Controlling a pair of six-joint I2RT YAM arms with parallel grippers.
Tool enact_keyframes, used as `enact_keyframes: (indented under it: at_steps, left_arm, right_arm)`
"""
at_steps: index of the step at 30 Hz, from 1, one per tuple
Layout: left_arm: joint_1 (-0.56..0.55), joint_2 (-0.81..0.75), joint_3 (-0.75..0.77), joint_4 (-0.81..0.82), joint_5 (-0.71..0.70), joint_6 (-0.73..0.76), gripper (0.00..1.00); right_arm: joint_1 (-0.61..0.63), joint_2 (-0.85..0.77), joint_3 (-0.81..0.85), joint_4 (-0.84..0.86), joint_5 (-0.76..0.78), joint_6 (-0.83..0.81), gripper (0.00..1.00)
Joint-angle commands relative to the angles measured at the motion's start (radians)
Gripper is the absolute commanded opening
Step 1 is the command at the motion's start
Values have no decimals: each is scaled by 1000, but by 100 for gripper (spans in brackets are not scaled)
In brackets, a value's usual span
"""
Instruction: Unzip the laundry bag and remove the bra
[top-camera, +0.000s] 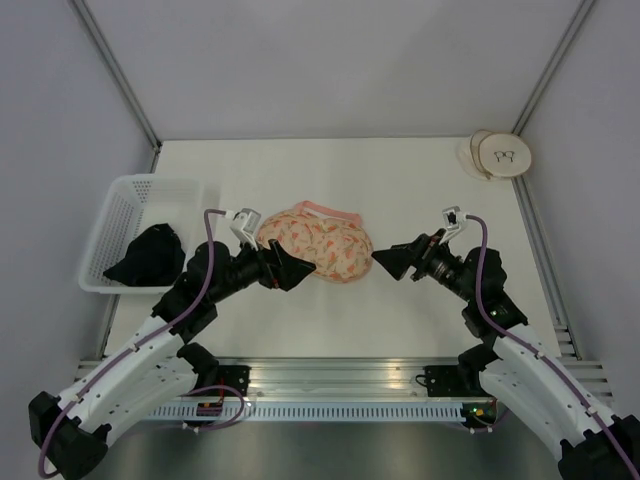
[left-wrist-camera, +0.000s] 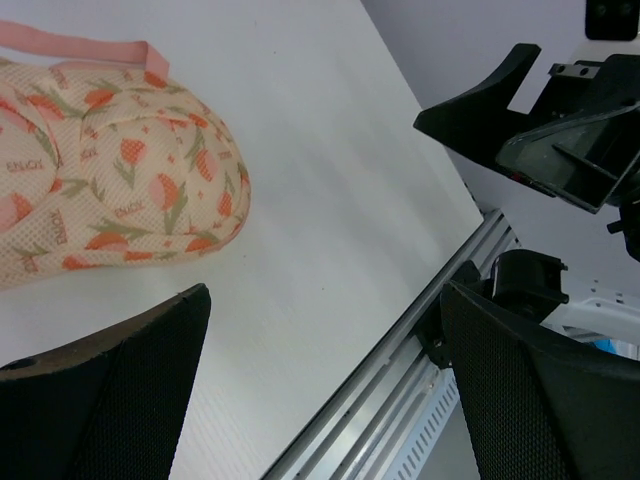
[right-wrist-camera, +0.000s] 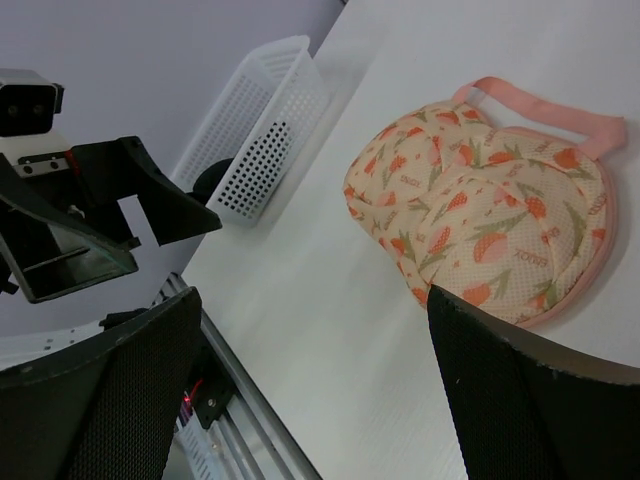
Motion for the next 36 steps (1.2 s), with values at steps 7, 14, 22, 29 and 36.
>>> enact_keyframes:
  at_steps: [7, 14, 22, 29, 36]
  left_arm:
    - [-4, 59, -123, -24, -159, -172, 100]
    - [-42, 239, -201, 57, -306, -459, 100]
    - [-66, 364, -283, 257, -492, -651, 100]
    - [-68, 637, -237, 459, -596, -761, 100]
    - [-65, 947, -123, 638, -616, -761, 81]
  right_arm:
    - [3, -17, -138, 172, -44, 68, 98]
    - [3, -54, -106, 12, 30, -18, 98]
    - [4, -95, -133, -15, 71, -32, 98]
    - [4, -72, -152, 20, 69, -23, 98]
    - [3, -109, -156, -20, 77, -31, 98]
